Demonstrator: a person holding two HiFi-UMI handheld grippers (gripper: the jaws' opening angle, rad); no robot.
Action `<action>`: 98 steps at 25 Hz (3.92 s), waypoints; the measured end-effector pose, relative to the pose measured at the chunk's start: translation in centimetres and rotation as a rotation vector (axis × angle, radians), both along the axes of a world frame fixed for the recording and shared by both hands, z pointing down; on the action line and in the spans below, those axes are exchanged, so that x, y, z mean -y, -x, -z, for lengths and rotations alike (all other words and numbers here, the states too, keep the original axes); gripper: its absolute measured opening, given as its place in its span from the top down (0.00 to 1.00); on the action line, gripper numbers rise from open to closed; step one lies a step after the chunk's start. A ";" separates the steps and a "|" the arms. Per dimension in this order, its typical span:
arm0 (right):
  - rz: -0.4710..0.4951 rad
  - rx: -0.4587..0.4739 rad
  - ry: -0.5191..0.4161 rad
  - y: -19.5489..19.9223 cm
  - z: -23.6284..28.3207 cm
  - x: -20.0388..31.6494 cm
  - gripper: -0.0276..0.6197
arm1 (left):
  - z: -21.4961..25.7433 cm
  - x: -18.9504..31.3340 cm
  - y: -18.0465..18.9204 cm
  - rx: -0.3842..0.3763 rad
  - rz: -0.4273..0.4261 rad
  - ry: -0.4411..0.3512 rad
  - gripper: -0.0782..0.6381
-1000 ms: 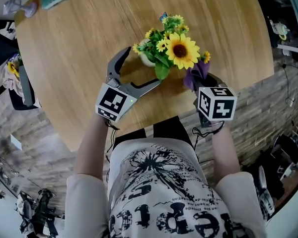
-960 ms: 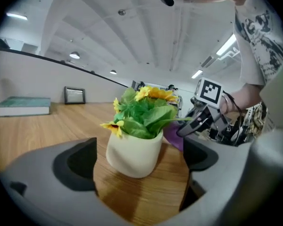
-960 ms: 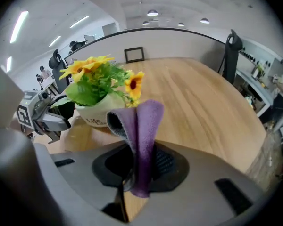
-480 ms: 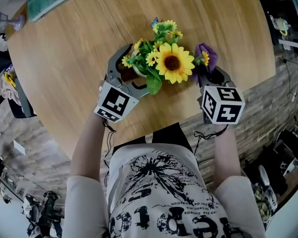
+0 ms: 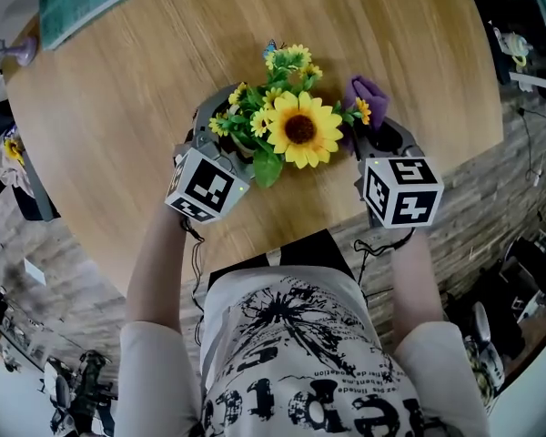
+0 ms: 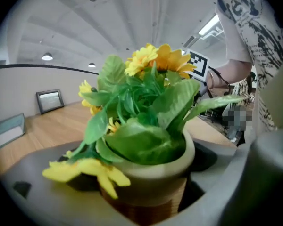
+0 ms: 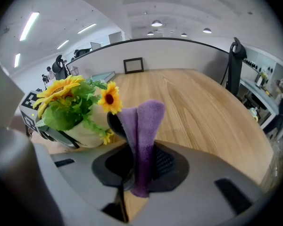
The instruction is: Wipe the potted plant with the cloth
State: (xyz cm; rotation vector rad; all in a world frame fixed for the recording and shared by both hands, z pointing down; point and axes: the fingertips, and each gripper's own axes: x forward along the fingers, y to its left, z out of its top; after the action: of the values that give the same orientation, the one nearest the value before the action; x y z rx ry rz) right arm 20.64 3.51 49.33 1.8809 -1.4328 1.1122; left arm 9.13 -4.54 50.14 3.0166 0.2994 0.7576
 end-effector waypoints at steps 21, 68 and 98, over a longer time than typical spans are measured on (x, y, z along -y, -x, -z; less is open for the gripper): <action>0.091 0.035 -0.011 3.6 0.7 3.0 0.84 | 6.0 3.9 2.3 -0.068 0.211 0.058 0.15; 0.828 0.149 -0.598 25.9 14.9 17.2 0.84 | 22.0 11.1 13.1 -0.218 0.535 0.073 0.15; 0.884 0.190 -0.541 26.0 13.7 13.4 0.84 | 20.4 12.5 13.5 -0.198 0.655 0.023 0.15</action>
State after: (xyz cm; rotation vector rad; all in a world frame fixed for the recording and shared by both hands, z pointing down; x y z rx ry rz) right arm -5.38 -9.94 35.60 1.1564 -2.4991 0.4858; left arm -4.33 -17.08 29.78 2.8694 -0.6431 0.3899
